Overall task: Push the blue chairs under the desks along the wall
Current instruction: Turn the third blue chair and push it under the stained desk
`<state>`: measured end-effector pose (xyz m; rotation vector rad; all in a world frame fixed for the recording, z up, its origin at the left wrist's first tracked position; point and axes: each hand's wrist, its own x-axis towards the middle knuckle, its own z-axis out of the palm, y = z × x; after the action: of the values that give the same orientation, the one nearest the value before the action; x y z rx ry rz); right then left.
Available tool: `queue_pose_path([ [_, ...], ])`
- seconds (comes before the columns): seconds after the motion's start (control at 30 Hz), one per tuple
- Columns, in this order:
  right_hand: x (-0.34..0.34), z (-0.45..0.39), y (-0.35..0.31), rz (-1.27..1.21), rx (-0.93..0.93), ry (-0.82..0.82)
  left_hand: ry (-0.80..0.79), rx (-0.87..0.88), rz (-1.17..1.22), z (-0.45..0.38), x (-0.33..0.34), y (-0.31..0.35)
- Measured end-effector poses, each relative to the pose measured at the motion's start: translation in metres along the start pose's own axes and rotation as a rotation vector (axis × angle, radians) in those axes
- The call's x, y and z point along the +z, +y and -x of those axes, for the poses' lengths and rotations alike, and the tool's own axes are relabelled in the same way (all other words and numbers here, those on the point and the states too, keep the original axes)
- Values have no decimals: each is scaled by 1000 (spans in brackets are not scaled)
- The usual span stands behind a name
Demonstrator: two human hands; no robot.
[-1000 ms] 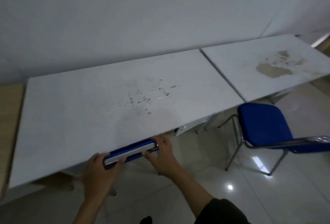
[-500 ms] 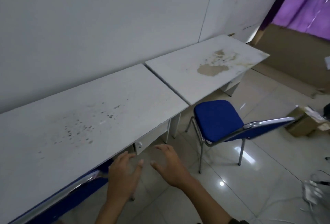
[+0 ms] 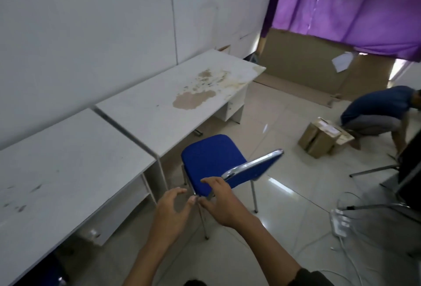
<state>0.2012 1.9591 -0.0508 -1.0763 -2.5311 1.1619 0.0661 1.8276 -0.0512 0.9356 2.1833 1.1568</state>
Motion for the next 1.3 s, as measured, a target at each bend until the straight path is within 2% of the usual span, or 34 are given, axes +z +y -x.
queue_pose_path([
  [0.13, -57, -35, 58, -1, 50, 57, -92, 57, -40, -53, 64, 35],
  [0.33, -122, -90, 127, 110, 58, 74, -130, 49, -68, -133, 145, 68],
  [0.5, -153, -120, 175, 200, 32, -31, -128, -24, -69, -171, 198, 77],
  [0.67, -170, -145, 207, 512, -52, -252, -206, -178, -188, -181, 231, 75],
  [0.83, -189, -177, 234, 646, -255, -325, -42, -288, -274, -183, 246, 79],
  [0.97, -196, -199, 260, 665, -446, -326, 160, -366, -427, -186, 264, 98],
  [1.13, -217, -218, 294, 623, -692, -231, 277, -475, -460, -195, 297, 122],
  [1.3, -252, -253, 320, 586, -825, -297, 368, -547, -471, -213, 339, 147],
])
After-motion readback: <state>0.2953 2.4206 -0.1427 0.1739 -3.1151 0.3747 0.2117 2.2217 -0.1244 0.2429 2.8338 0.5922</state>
